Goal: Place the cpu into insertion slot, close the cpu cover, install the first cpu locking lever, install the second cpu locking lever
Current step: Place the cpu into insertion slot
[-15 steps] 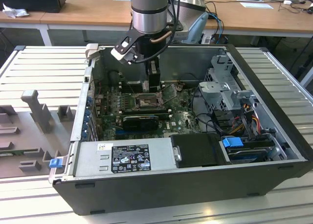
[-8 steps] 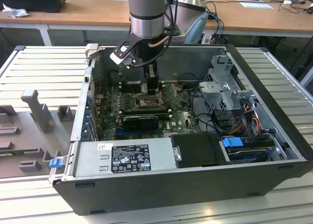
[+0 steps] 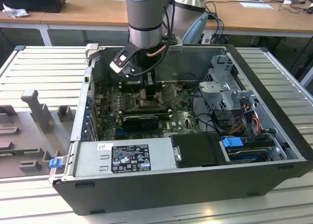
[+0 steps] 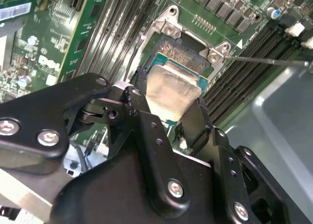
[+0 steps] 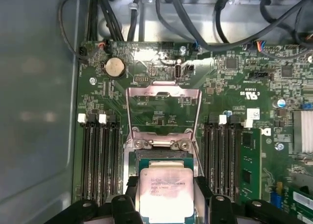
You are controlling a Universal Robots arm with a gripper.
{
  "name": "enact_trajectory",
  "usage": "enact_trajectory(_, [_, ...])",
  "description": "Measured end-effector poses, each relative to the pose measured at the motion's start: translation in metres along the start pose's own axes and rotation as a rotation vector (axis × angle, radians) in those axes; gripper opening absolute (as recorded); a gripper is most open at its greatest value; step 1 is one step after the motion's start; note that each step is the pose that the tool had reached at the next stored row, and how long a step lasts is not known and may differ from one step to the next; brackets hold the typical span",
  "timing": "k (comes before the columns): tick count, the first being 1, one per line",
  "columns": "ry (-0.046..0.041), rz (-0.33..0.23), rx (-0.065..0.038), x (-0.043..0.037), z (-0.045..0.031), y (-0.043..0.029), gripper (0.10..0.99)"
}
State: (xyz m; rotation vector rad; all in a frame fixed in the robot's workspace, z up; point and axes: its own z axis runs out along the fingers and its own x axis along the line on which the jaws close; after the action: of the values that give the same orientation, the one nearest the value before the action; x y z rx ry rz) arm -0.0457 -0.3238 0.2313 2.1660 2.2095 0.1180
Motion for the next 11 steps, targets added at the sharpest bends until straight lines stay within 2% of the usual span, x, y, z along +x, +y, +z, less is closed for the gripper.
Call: enact_trajectory(11, [-0.0006,0.02,0.0,0.0011,0.02,-0.0021,0.529])
